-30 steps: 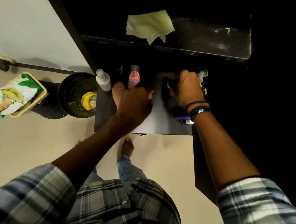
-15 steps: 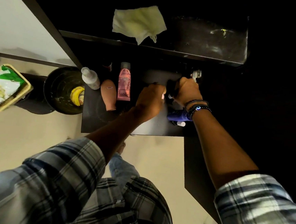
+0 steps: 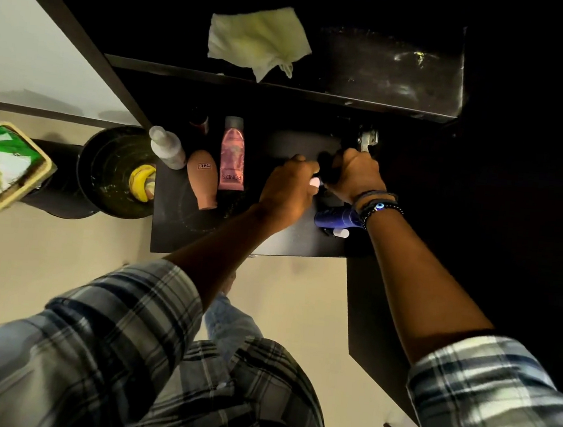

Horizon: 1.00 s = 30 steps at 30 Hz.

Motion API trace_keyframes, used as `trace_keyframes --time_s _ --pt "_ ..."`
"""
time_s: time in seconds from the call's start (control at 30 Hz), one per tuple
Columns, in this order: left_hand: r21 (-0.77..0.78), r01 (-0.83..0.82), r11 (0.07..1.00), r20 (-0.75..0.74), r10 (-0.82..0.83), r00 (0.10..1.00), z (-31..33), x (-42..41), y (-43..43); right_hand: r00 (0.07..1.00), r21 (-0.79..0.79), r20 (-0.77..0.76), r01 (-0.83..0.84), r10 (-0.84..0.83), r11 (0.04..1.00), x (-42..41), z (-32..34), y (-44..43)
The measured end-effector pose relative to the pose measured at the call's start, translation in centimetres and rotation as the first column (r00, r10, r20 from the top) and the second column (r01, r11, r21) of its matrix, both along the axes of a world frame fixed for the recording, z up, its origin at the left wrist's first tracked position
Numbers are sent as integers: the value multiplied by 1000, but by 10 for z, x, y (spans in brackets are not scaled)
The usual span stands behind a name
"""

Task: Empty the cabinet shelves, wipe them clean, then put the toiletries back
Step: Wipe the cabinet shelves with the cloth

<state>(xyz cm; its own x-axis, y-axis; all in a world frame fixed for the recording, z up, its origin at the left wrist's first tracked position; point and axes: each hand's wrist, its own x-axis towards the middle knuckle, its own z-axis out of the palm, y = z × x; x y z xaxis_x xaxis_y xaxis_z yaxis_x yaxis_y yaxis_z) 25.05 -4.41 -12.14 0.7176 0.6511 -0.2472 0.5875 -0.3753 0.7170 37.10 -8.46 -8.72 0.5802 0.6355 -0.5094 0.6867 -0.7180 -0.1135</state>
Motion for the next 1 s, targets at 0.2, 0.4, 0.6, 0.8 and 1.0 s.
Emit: trace_keyframes --time_s 0.2,0.4,0.6,0.8,1.0 --pt "-29 -48 998 19 49 999 4 -14 4 994 97 110 -30 19 995 -2 16 1" --pt "0 -286 958 57 286 957 1 -72 19 998 238 52 -55 44 970 -38 19 20" --pt "-19 -394 919 -96 391 916 -13 -122 36 980 278 -196 70 -15 958 -94 -25 47" --pt "-33 -434 900 -207 419 884 -29 -144 38 970 207 -231 130 -81 970 -119 -56 64" --pt "-98 -430 898 -232 399 887 -37 -136 38 958 186 -264 164 -112 969 -124 -60 84"
